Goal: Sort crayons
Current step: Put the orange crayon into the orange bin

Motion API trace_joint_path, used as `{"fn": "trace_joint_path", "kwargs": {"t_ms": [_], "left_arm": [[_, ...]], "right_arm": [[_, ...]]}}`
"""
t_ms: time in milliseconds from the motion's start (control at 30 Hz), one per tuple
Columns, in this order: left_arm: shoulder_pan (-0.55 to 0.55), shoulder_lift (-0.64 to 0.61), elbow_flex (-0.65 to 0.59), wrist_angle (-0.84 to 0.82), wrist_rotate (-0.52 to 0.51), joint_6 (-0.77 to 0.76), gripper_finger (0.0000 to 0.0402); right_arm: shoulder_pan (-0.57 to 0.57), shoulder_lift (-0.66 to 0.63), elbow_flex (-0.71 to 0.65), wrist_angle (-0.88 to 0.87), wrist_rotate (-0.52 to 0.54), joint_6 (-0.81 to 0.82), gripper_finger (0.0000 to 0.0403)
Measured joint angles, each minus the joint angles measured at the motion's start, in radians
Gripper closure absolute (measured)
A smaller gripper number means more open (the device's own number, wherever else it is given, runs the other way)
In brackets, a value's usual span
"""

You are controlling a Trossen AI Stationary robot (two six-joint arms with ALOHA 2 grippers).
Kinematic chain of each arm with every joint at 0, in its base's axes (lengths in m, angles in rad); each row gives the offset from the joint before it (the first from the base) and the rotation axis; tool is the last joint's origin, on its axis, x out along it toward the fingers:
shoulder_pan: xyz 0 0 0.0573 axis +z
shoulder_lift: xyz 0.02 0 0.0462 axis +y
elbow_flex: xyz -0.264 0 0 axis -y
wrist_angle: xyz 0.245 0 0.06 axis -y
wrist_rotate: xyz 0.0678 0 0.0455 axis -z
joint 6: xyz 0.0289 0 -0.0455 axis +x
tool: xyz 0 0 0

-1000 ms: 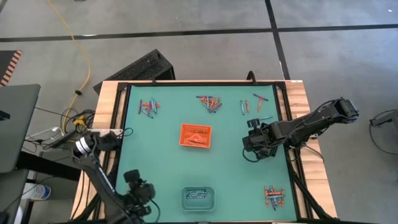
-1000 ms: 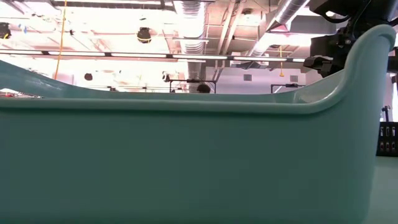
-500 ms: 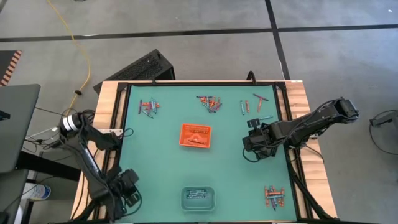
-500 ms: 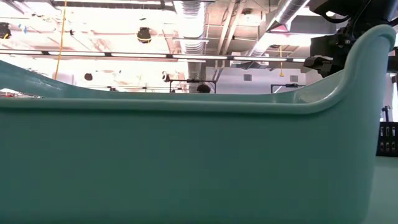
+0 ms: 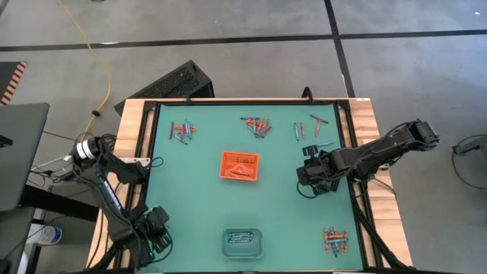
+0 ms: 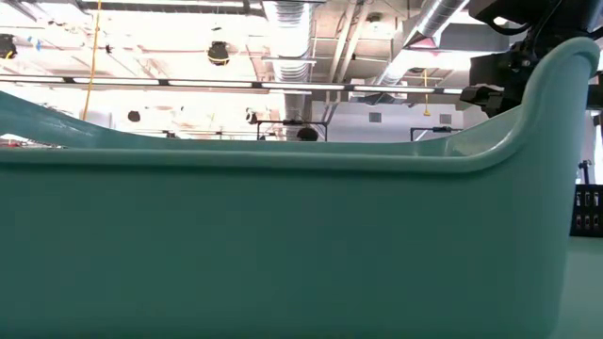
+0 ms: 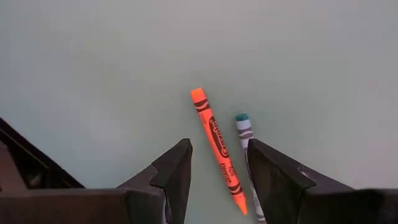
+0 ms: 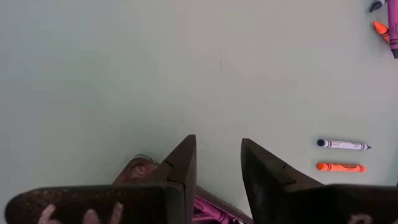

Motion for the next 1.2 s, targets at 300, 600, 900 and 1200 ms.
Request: {"fn": "trace_joint_path", "kwargs": {"t_ms": [300,600,900,1200], "left_arm": [[0.022,-0.001,-0.124,0.155,0.06,-0.017,0.0257],[0.042,-0.001,-0.128,0.143,0.05,0.016,0.0328],[0.076,-0.001,-0.128,0.153,0.031,0.101,0.0393],[0.14,0.002,-0.123,0.148,-0.033,0.245,0.0399]], "right_arm": [[0.0,0.0,0.0,0.001,0.0,0.001,0.0285],[0.0,0.0,0.0,0.002,0.0,0.001,0.0285],[0.0,0.0,0.0,0.005,0.0,0.001,0.0285],[0.0,0.0,0.0,0.005,0.0,0.001,0.0285]]}}
